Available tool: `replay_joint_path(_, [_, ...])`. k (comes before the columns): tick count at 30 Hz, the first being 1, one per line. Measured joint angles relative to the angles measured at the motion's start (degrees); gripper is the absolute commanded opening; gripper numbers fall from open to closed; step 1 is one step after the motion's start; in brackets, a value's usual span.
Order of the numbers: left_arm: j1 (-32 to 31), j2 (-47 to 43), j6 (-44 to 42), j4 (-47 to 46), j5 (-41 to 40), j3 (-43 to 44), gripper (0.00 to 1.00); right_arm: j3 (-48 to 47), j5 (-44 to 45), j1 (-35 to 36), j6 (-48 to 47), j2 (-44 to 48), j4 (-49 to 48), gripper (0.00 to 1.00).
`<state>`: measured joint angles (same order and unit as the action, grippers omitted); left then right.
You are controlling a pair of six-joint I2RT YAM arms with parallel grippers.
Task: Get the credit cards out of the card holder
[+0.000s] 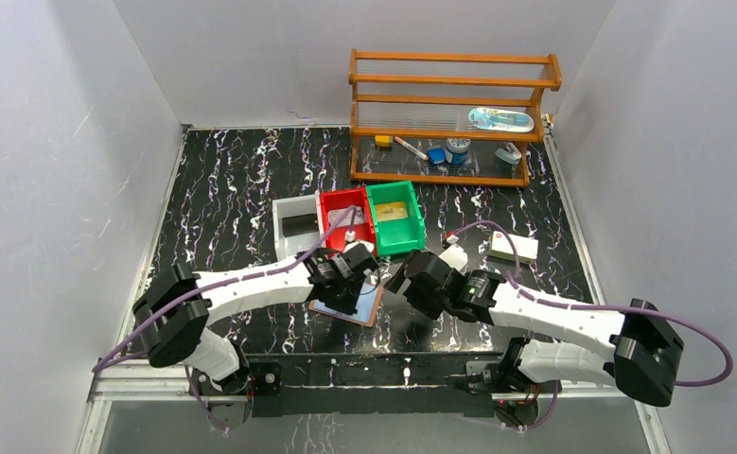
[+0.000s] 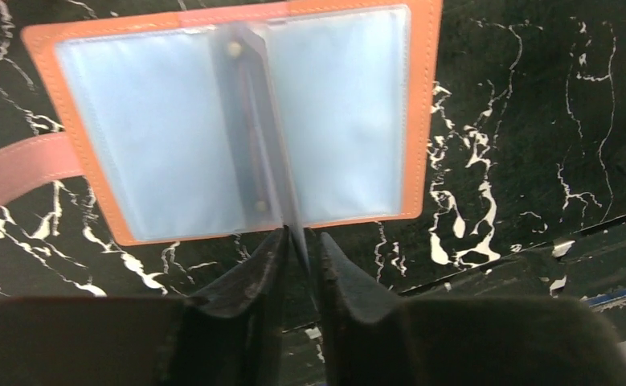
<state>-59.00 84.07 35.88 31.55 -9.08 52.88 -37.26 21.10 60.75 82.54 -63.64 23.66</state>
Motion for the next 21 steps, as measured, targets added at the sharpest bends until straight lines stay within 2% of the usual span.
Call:
replay_joint_path(2, [-2.3,2.0,0.8,0.9,-1.2,1.6,0.27,0.7,0.4,0.0,0.6,1.0,0.0,0.88])
replay_joint_path(5, [-4.3,3.6,1.5,0.7,-1.1,3.6,0.39,2.0,0.8,0.0,1.4,2.5,-0.3,0.88])
replay_joint_path(9, [-5.0,3.4,1.9,-3.2,2.1,3.9,0.48,3.7,0.9,0.0,2.2,3.4,-0.6,0.88])
replay_joint_path(11, [-5.0,3.0,1.9,-5.0,3.2,3.9,0.58,3.8,0.9,0.0,2.6,3.4,-0.7,0.88])
replay_joint_path(13, [-5.0,1.3,2.1,-5.8,3.4,3.5,0.61,4.0,0.9,0.0,2.8,3.7,-0.7,0.86])
replay_joint_path(17, [-2.6,-6.2,2.3,-5.8,4.0,0.6,0.63,4.6,0.6,0.0,1.9,5.0,-2.2,0.74])
replay_joint_path(21, [4.8,-13.9,2.2,-5.8,5.9,-3.0,0.65,5.1,-1.0,0.0,-0.7,4.8,-6.7,0.61])
